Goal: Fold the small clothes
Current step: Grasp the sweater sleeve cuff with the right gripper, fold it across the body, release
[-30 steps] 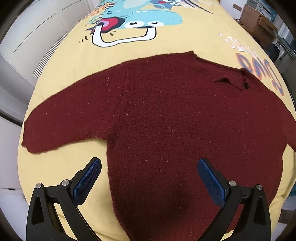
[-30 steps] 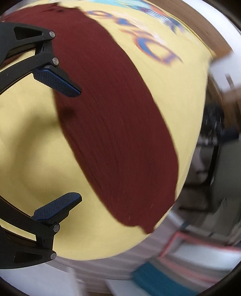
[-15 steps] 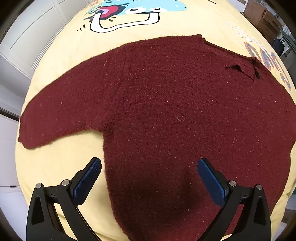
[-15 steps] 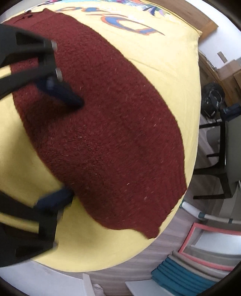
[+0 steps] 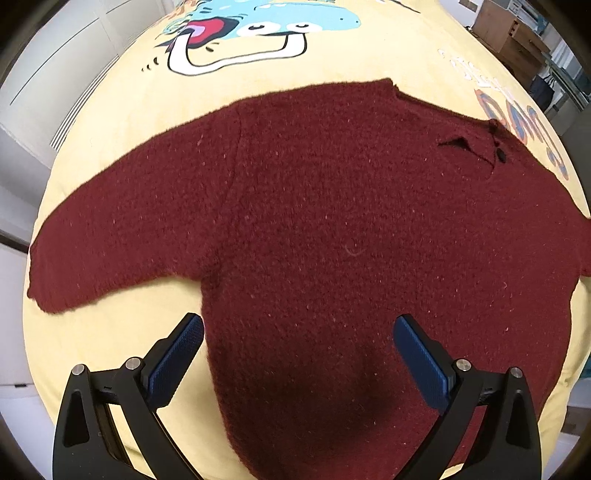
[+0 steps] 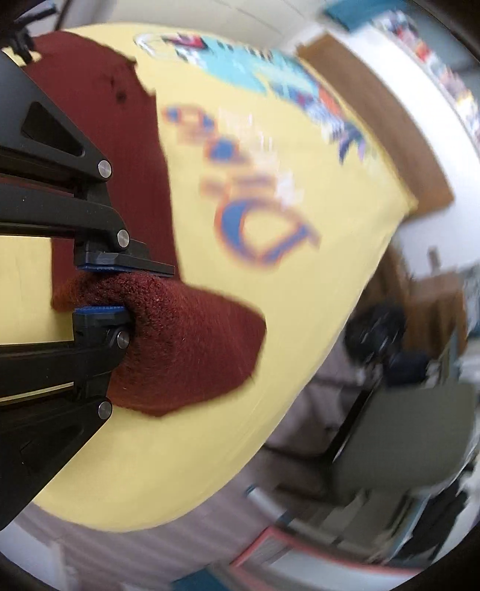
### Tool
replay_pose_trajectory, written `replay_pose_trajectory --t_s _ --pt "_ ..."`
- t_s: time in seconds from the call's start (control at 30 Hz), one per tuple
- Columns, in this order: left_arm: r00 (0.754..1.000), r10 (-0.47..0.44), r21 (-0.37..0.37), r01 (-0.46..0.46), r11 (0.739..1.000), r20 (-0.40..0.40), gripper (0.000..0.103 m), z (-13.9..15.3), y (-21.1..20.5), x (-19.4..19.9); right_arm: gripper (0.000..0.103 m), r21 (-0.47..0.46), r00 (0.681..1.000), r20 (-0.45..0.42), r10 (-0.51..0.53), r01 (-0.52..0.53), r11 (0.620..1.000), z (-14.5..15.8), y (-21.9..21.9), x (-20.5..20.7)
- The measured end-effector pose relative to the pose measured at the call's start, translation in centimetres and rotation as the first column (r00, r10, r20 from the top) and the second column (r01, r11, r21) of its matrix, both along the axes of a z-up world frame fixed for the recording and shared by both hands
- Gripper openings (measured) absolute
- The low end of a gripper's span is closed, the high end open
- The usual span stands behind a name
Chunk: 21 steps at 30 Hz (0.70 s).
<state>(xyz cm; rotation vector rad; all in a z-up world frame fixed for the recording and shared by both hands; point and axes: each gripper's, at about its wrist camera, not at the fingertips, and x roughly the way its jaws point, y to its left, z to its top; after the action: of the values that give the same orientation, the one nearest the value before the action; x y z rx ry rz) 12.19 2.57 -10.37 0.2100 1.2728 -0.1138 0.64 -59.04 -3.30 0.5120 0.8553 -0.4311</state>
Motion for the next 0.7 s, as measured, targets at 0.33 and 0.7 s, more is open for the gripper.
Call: replay_pose_trajectory --t_s 0.33,0.7 --pt "1.000 -0.009 -0.014 0.009 1.000 0.024 0.101 1.7 2.2 1.5 0.012 -0.021 0.958 0.091 0.273 -0.272 0.962 6.1 15.9 7.6" --pt "1.000 0.020 -0.012 -0.020 1.000 0.004 0.101 2.6 4.2 1.9 0.012 0.034 0.869 -0.012 0.495 -0.495 0.868 1.0 31.2 13.9"
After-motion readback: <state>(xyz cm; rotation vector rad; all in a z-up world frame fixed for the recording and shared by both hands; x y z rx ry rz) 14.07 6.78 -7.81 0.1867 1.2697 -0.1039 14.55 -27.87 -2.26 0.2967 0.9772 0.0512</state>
